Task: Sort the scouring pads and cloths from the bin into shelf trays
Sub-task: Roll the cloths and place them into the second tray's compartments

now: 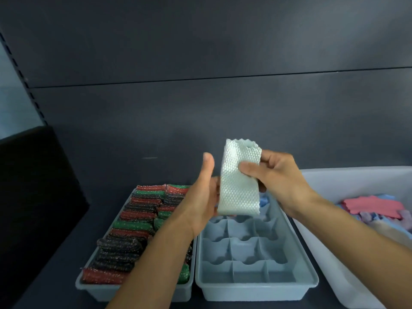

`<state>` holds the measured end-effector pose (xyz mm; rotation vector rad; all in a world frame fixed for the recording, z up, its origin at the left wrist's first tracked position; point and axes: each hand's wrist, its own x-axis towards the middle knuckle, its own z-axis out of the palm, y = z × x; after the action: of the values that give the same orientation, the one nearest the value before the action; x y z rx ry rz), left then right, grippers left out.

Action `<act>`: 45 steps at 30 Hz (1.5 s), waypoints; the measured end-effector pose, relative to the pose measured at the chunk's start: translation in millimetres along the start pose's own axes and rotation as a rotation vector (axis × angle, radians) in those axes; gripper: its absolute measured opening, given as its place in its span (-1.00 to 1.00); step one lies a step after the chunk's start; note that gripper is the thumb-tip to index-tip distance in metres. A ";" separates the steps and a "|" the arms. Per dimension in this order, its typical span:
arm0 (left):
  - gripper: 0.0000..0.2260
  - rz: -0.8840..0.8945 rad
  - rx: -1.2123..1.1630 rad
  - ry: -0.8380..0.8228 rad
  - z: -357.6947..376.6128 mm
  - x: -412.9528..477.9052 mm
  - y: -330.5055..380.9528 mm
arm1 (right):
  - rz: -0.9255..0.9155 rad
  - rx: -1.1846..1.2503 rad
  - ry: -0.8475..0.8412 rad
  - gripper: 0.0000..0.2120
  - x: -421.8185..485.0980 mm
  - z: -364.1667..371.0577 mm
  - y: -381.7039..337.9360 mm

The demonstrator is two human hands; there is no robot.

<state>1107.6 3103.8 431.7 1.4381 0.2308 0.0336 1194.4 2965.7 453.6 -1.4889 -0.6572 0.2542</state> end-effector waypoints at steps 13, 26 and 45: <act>-0.72 0.407 -0.030 0.147 -0.2 -5.2 -2.3 | -0.017 0.170 -0.063 -0.71 -8.1 0.7 9.0; -0.86 0.366 0.191 0.141 -18.9 -8.3 -4.5 | 0.001 0.097 -0.076 -0.78 -7.8 4.2 16.1; -0.80 0.231 0.721 0.074 -79.8 44.3 -30.4 | 0.136 -0.323 -0.246 -0.86 34.9 23.1 77.9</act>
<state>1133.2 3184.8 386.6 2.1798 0.1388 0.2094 1228.0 3011.3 385.6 -1.8334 -0.8232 0.4575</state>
